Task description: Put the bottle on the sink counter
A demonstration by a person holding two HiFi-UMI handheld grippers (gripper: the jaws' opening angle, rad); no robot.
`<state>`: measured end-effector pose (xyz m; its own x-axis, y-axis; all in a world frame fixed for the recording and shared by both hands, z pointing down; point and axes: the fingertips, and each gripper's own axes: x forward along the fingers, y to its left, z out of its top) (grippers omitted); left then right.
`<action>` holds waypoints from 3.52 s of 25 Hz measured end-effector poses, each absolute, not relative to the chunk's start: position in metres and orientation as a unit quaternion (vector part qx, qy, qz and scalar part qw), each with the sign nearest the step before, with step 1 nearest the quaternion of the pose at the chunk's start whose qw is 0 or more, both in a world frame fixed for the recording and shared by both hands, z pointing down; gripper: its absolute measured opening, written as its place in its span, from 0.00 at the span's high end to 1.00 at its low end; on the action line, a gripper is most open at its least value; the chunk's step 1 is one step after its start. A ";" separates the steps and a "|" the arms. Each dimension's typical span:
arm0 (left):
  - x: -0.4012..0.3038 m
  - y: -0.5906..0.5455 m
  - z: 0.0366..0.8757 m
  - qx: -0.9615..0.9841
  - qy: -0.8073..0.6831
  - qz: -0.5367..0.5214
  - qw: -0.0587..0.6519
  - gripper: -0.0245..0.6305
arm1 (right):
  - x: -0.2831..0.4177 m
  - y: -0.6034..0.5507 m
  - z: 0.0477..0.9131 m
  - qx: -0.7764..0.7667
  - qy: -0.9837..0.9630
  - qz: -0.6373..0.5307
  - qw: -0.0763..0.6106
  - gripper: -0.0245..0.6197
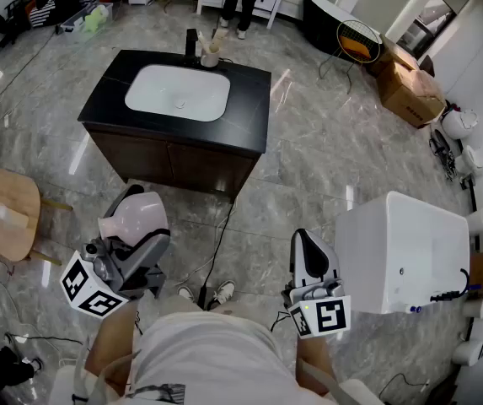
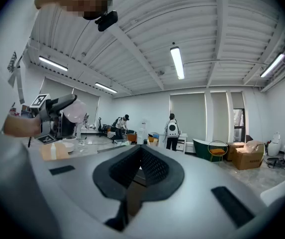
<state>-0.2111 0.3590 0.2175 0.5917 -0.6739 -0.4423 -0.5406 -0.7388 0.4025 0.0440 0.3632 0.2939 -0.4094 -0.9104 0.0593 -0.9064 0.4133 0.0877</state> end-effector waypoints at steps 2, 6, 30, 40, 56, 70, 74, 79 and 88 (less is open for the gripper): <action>-0.211 0.358 0.217 0.884 -0.343 -0.297 0.115 0.35 | 0.046 0.361 0.292 0.541 -0.839 -0.023 0.050 0.95; -0.207 0.353 0.217 0.879 -0.350 -0.301 0.117 0.35 | 0.054 0.353 0.291 0.538 -0.841 -0.025 0.050 0.95; -0.131 0.289 0.227 0.866 -0.386 -0.296 0.115 0.35 | 0.137 0.283 0.316 0.506 -0.862 -0.006 0.031 0.95; -0.143 0.170 0.247 0.877 -0.355 -0.294 0.135 0.35 | 0.125 0.185 0.330 0.536 -0.842 -0.004 0.051 0.95; -0.167 -0.037 0.265 0.903 -0.287 -0.262 0.181 0.35 | 0.065 0.001 0.324 0.576 -0.814 0.013 0.076 0.95; -0.091 -0.091 0.291 0.899 -0.290 -0.247 0.216 0.35 | 0.127 -0.052 0.355 0.567 -0.819 0.056 0.067 0.95; -0.075 -0.106 0.302 0.897 -0.309 -0.231 0.214 0.35 | 0.140 -0.072 0.367 0.552 -0.828 0.076 0.062 0.95; -0.061 -0.120 0.339 0.894 -0.335 -0.198 0.222 0.35 | 0.150 -0.091 0.387 0.536 -0.837 0.088 0.072 0.95; -0.056 -0.143 0.418 0.883 -0.347 -0.166 0.270 0.35 | 0.135 -0.111 0.422 0.516 -0.844 0.116 0.089 0.95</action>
